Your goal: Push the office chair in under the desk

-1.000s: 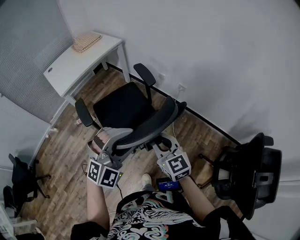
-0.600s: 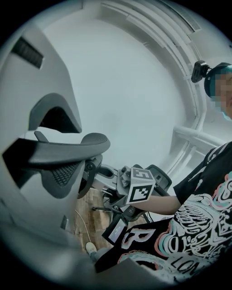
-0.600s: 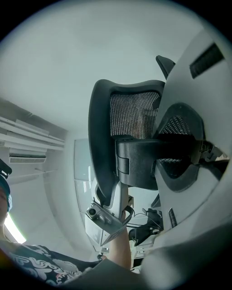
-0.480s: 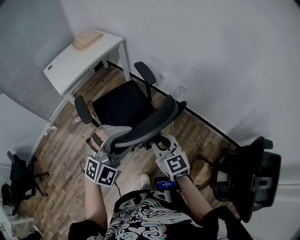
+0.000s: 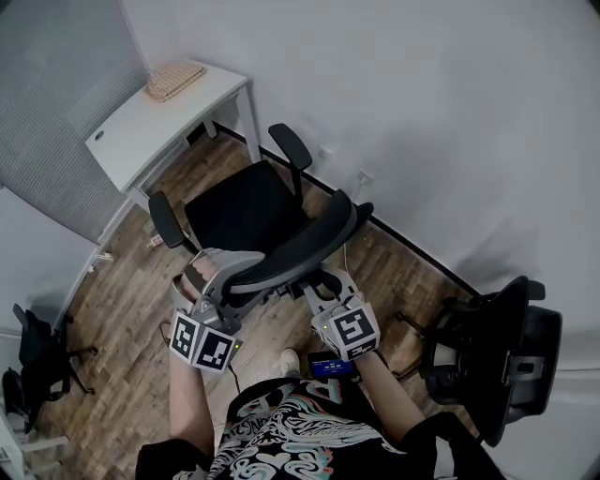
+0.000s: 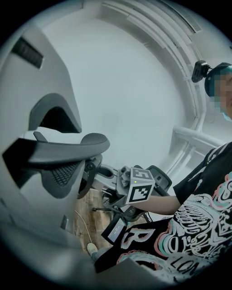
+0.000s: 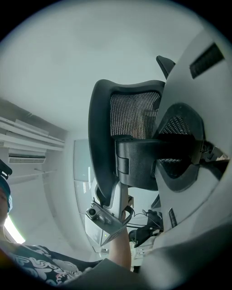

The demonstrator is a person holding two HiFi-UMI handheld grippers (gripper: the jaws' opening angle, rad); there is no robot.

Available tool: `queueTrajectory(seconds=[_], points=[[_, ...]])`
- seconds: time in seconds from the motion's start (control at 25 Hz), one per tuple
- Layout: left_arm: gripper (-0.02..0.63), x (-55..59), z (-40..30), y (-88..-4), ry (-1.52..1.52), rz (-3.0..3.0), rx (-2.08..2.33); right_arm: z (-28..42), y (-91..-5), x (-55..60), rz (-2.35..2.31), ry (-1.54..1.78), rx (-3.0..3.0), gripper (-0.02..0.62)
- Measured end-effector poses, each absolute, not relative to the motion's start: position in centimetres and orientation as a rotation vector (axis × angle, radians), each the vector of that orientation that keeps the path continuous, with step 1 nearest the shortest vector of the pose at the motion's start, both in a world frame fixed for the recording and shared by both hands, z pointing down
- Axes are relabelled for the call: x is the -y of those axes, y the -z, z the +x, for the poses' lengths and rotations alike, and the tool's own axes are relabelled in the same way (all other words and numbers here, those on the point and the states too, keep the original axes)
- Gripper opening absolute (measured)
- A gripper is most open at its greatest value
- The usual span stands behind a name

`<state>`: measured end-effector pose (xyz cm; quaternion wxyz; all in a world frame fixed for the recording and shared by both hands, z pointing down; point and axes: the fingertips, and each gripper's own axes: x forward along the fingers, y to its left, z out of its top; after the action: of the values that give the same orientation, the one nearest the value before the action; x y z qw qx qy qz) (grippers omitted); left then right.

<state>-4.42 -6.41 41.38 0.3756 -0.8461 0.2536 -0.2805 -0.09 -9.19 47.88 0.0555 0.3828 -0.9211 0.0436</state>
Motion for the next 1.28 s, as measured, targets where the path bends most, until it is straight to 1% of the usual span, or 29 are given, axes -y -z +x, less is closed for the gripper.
queueTrajectory(seconds=[0.96,1.28], points=[[0.201,6.6,-4.0,-41.4,0.693,-2.154,-0.65,0.4,-48.2,10.1,1.253,-0.1,2.726,0.054],[0.201,6.7,-4.2,-41.2,0.681,-2.151,-0.642,0.0,-48.3,10.3,1.221,-0.112,2.725,0.049]])
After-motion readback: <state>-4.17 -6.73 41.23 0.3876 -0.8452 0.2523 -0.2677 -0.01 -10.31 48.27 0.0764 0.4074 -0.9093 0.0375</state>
